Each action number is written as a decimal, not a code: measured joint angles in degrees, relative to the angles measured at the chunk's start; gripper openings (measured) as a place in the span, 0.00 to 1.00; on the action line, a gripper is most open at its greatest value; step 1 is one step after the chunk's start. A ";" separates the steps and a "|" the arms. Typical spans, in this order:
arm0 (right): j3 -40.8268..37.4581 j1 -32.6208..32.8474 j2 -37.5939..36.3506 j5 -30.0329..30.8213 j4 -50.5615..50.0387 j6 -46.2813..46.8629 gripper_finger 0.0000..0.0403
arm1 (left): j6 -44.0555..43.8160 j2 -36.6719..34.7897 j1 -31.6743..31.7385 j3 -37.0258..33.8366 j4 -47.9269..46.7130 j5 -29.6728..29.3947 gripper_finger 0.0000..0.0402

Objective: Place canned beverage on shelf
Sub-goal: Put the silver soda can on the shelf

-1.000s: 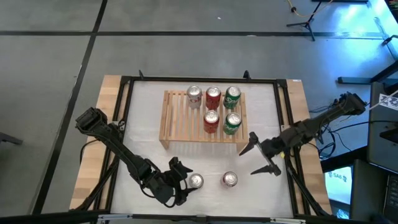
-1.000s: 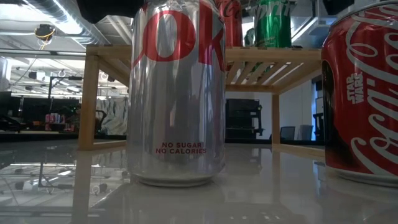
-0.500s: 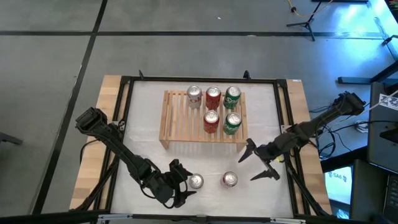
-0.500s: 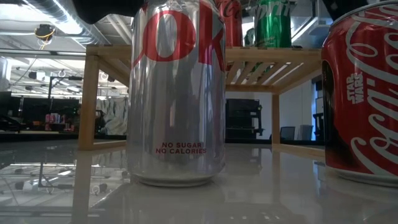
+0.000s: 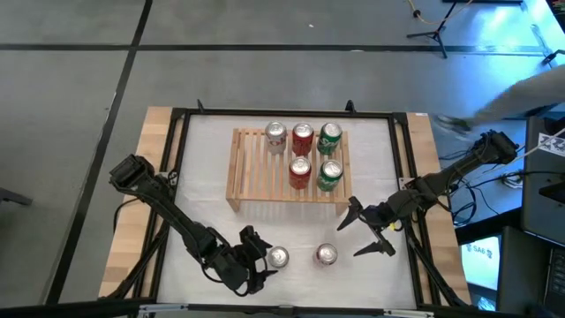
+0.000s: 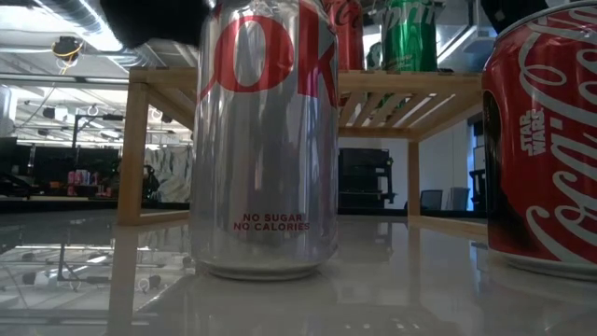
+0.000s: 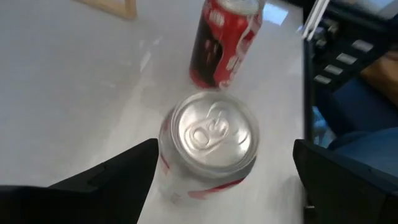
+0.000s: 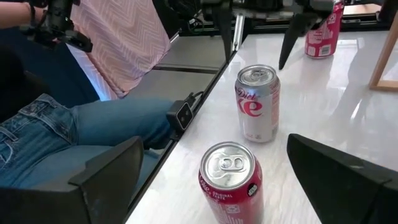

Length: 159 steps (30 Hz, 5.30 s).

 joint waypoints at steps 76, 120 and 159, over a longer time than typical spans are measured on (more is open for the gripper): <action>-0.02 0.00 -0.02 4.11 -0.29 -0.02 0.97 | 20.63 -8.69 11.30 17.55 -20.47 8.47 0.75; -0.02 0.00 -0.02 4.11 -0.31 -0.02 0.97 | 34.60 -15.27 38.01 17.57 -32.66 20.89 0.75; -0.02 0.00 0.00 4.11 -0.33 -0.02 0.97 | 33.94 -14.37 38.40 17.53 -32.87 21.00 0.84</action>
